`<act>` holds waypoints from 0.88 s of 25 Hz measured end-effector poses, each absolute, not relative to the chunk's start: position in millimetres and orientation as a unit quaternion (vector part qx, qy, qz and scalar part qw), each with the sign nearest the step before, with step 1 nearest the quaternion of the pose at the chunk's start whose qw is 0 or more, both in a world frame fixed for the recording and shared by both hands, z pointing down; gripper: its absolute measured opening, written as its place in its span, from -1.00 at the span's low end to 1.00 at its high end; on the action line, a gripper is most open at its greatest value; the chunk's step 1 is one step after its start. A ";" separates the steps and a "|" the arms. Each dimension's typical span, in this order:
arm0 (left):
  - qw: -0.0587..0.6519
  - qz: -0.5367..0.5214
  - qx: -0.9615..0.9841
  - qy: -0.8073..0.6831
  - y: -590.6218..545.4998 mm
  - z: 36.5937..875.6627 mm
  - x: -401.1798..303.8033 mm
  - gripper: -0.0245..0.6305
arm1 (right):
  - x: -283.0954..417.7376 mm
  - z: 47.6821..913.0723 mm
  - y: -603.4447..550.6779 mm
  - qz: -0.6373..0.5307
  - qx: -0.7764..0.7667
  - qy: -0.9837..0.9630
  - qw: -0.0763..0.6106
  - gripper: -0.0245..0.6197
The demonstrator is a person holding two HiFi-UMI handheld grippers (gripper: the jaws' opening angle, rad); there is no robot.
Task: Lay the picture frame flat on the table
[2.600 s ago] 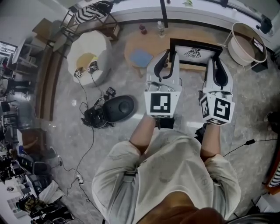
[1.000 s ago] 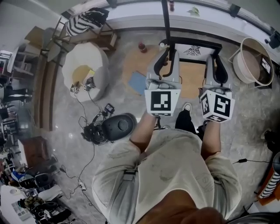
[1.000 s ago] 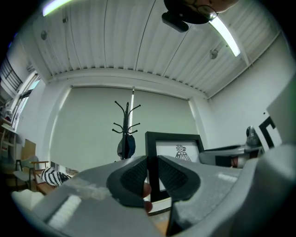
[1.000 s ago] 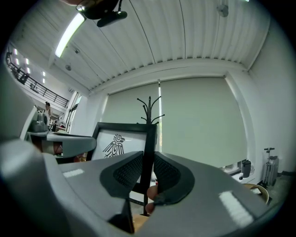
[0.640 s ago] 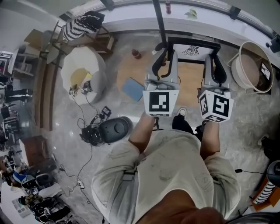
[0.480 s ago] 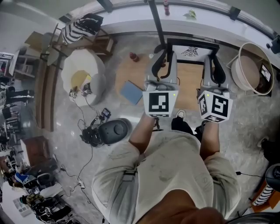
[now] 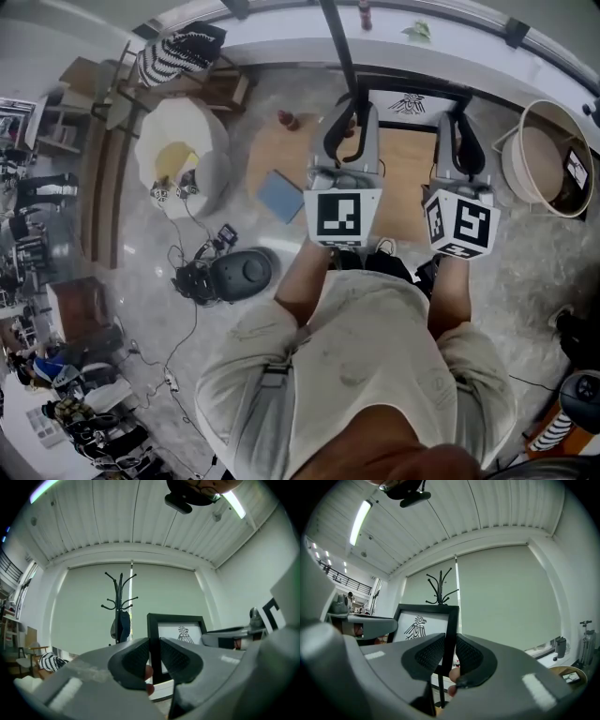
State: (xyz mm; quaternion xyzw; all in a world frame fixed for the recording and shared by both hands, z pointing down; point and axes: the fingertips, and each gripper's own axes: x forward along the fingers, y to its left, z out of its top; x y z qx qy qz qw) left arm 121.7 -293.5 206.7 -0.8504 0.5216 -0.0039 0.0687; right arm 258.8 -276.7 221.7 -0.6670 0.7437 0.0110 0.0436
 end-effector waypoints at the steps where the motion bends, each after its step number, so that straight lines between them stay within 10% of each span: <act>1: 0.064 -0.003 -0.850 0.523 -296.6 207.2 118.2 -0.67 | 255.4 221.7 -280.1 0.011 -0.666 0.744 0.043 -0.69; 22: 0.009 -0.013 -0.860 0.510 -332.5 253.5 92.4 -0.67 | 229.4 266.5 -310.5 -0.020 -0.678 0.735 0.003 -0.69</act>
